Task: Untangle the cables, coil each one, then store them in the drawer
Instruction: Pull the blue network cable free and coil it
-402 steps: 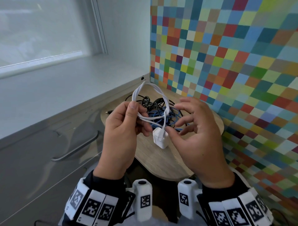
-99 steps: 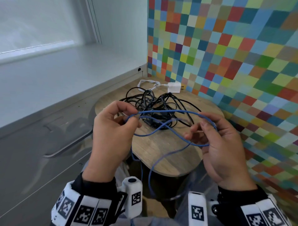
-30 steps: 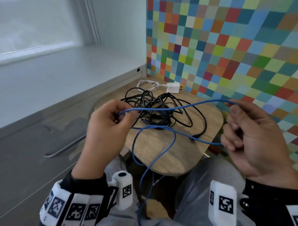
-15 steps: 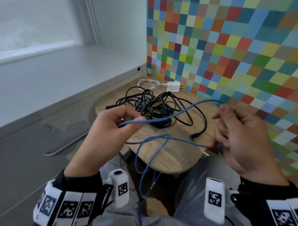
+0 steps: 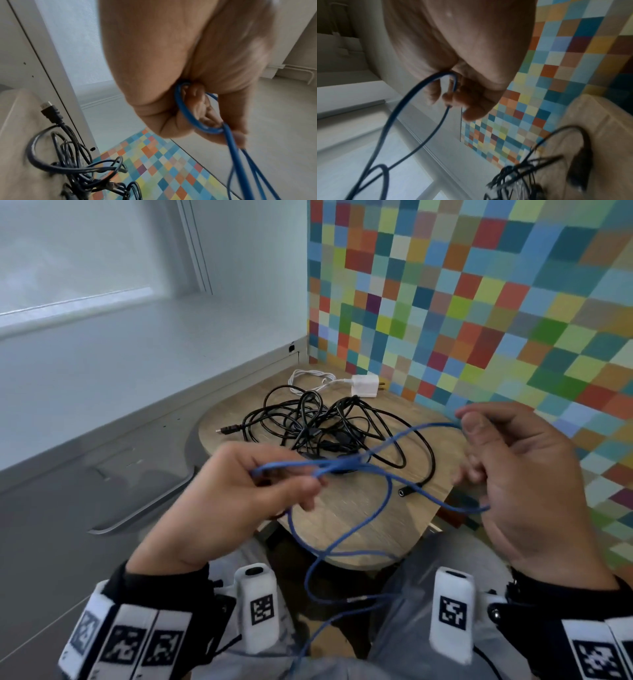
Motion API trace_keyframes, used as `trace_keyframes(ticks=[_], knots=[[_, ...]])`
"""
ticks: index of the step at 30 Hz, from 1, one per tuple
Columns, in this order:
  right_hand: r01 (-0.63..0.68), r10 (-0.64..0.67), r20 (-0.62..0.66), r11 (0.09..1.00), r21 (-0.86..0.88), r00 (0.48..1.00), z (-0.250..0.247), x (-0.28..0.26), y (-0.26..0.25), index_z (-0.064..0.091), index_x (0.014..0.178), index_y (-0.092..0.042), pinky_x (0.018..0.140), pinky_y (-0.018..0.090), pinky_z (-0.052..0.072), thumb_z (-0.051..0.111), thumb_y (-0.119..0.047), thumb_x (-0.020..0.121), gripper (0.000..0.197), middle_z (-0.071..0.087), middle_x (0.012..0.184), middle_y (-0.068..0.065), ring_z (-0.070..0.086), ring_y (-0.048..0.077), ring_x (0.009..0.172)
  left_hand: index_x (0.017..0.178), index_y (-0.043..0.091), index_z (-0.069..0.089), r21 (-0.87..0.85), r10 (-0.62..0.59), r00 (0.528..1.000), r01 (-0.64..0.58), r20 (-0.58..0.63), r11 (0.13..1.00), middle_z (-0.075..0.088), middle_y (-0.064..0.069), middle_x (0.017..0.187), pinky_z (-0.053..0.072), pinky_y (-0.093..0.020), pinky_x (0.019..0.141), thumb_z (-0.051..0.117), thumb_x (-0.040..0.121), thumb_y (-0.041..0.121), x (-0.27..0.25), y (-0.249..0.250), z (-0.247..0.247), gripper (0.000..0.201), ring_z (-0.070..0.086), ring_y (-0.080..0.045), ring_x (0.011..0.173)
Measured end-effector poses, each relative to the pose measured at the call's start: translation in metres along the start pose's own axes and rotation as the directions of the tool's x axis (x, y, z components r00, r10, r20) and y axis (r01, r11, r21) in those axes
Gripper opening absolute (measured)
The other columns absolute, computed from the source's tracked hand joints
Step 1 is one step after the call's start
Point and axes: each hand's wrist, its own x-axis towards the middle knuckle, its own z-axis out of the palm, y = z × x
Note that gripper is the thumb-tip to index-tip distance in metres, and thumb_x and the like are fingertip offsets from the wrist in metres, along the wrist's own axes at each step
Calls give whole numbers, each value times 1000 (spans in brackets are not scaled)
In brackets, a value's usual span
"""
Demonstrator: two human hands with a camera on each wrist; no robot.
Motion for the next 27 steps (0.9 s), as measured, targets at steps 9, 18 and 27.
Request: trace_keyframes(ticks=[9,18,27], knots=[[-270,160,479,948,169,863,25,-20,10,56,141,-24,99,51,57,90,-52,70,83,72,123,18,69,36,113,84,21,82,-155,63,925,-129,-374,979,54,-31,67,27,-27,45,84,80,24,10,-8,11,5,35,-17,47],[-119,102,226,991,63,969,46,-27,18,68,106,-23,86,50,62,69,-26,85,21,75,104,7,73,27,99,86,19,82,-23,84,963,-93,-254,995,67,-12,68,50,-28,50,76,80,26,8,-5,20,11,54,-18,53],[100,-41,244,967,-233,969,24,-17,12,75,88,-31,51,26,45,70,-34,87,6,63,69,-3,53,14,57,82,14,66,119,87,966,-59,-242,991,63,0,63,53,-30,61,63,95,22,9,-10,11,16,67,-25,63]])
